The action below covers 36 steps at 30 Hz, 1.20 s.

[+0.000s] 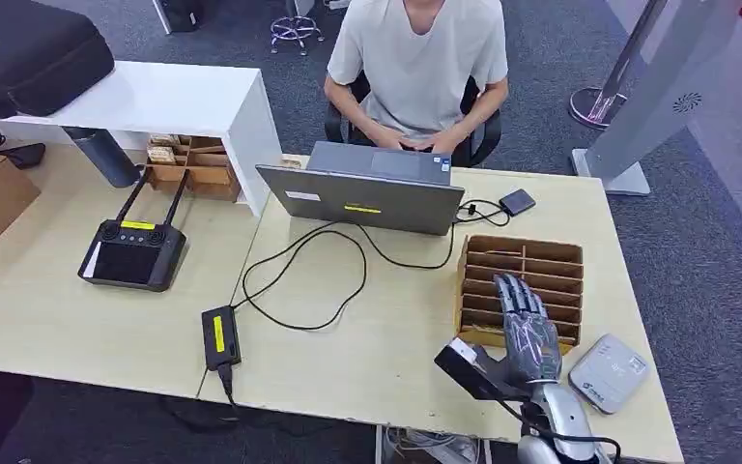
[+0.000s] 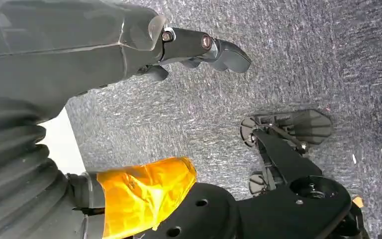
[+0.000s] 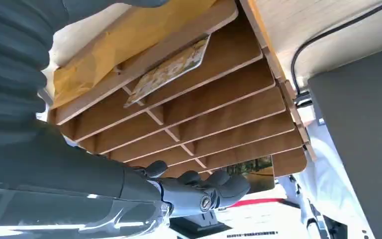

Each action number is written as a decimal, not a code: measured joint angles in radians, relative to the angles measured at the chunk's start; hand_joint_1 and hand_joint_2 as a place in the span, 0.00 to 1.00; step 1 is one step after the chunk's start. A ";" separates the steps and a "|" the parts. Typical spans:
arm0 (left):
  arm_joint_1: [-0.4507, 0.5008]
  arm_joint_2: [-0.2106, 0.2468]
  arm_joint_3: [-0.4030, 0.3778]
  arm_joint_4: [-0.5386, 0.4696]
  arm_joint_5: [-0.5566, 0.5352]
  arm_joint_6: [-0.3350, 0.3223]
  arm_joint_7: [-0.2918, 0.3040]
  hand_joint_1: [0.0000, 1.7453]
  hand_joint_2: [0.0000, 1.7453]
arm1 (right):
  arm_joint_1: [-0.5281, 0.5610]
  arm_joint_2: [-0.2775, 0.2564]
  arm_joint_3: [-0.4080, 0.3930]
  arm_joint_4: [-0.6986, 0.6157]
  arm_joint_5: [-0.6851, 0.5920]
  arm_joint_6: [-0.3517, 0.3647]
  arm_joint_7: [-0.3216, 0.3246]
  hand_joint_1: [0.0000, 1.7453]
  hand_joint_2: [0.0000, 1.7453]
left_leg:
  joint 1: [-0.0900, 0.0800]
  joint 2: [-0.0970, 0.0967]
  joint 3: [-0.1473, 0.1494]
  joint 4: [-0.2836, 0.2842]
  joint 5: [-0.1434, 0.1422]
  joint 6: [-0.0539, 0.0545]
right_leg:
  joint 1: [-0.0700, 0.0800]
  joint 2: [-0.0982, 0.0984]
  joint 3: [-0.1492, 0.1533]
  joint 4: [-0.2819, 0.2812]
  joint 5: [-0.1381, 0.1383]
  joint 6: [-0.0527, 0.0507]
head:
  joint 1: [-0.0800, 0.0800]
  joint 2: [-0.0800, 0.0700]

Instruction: Pass the card to the sensor for recognition and then transmit it.

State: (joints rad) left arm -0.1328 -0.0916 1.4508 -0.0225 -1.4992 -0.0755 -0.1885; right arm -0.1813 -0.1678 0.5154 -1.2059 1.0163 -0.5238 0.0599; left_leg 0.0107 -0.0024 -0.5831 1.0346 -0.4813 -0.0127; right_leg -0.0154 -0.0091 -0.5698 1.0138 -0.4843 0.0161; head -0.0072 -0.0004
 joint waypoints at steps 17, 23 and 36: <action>-0.006 0.000 -0.013 0.000 0.000 -0.006 0.003 0.00 1.00 | -0.032 0.008 0.026 0.046 0.066 -0.009 0.020 0.00 1.00 | 0.000 0.000 0.000 0.000 0.000 0.000 | 0.000 0.000 0.000 0.000 0.000 0.000 | 0.000 0.000; -0.005 0.002 -0.023 0.000 0.000 -0.006 0.003 0.00 1.00 | -0.037 -0.009 0.027 0.047 0.096 -0.013 0.032 1.00 1.00 | 0.000 0.000 0.000 0.000 0.000 0.000 | 0.000 0.000 0.000 0.000 0.000 0.000 | 0.000 0.000; -0.007 0.001 -0.027 0.000 0.000 -0.008 0.000 0.00 1.00 | -0.039 -0.017 0.023 0.045 0.075 -0.016 0.018 1.00 1.00 | 0.000 0.000 0.000 0.000 0.000 0.000 | 0.000 0.000 0.000 0.000 0.000 0.000 | 0.000 0.000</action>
State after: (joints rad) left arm -0.1400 -0.0904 1.4233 -0.0225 -1.4992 -0.0832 -0.1884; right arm -0.2201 -0.1846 0.5386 -1.1608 1.0911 -0.5394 0.0778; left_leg 0.0107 -0.0023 -0.5830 1.0346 -0.4813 -0.0127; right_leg -0.0154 -0.0090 -0.5698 1.0137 -0.4843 0.0161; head -0.0072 -0.0004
